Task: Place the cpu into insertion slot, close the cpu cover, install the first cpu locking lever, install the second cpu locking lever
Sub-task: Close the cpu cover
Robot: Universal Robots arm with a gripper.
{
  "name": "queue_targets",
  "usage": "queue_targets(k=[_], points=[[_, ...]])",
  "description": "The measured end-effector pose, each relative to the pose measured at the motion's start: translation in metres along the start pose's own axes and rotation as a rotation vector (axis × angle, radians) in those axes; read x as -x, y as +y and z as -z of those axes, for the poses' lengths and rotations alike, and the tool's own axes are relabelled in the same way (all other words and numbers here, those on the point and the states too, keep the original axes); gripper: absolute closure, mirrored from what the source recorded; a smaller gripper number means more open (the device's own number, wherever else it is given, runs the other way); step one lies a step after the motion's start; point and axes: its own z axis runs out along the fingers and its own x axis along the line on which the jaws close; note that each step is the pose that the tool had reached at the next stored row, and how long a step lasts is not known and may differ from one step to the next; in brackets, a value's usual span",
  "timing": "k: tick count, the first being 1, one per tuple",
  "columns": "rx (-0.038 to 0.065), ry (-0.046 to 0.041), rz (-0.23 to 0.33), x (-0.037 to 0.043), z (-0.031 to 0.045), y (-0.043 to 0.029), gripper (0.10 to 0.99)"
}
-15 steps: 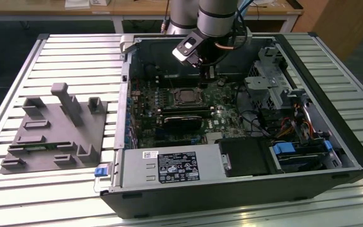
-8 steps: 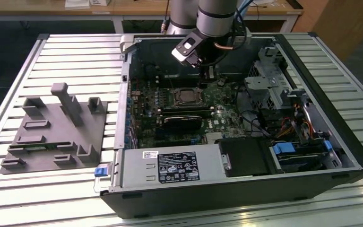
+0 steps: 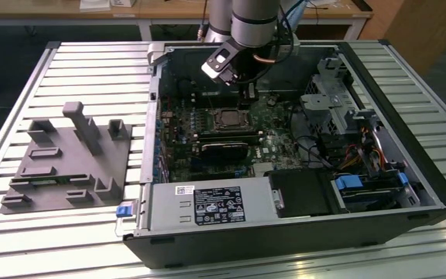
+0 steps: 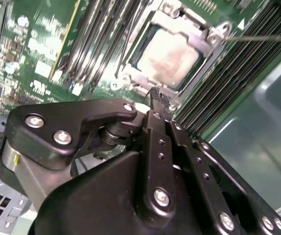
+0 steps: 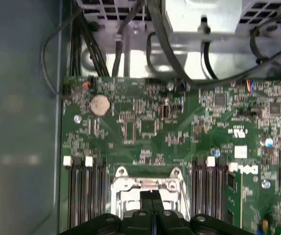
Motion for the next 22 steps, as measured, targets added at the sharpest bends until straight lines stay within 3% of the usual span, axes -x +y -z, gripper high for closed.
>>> queue_targets(k=[13, 19, 22], points=[[0.001, 0.0003, 0.001, 0.0027, -0.0081, -0.0250, 0.980], [0.001, 0.0004, 0.004, 0.0026, -0.0083, -0.0255, 0.980], [0.001, 0.0017, 0.042, 0.0026, -0.0084, -0.0256, 0.980]])
